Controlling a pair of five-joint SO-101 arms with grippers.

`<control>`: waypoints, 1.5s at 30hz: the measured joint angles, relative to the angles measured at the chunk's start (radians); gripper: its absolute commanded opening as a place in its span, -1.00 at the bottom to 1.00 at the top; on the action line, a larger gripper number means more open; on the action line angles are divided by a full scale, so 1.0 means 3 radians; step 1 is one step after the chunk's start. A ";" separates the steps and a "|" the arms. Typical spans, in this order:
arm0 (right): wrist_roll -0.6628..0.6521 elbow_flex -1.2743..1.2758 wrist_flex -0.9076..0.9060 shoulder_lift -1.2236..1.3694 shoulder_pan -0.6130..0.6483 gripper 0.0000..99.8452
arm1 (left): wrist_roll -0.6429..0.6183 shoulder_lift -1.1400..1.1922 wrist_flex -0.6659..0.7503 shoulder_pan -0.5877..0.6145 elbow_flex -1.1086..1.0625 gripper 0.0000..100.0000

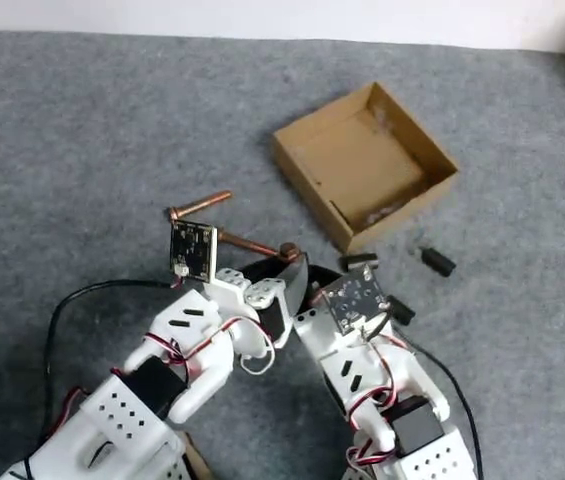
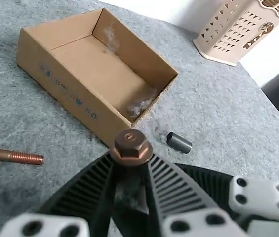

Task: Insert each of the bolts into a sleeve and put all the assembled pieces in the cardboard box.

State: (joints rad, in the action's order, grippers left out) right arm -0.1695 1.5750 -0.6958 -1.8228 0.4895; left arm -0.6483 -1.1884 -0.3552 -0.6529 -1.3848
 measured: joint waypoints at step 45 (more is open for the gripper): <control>-0.0793 -0.1095 0.0946 0.2189 -0.0624 -0.99 | 0.0020 0.0046 -0.0036 0.1846 -0.0685 0.06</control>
State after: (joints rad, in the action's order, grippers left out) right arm -0.4074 1.2467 -0.4120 -1.1661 0.3023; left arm -0.6421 -1.1745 -0.3659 -0.0990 -1.5904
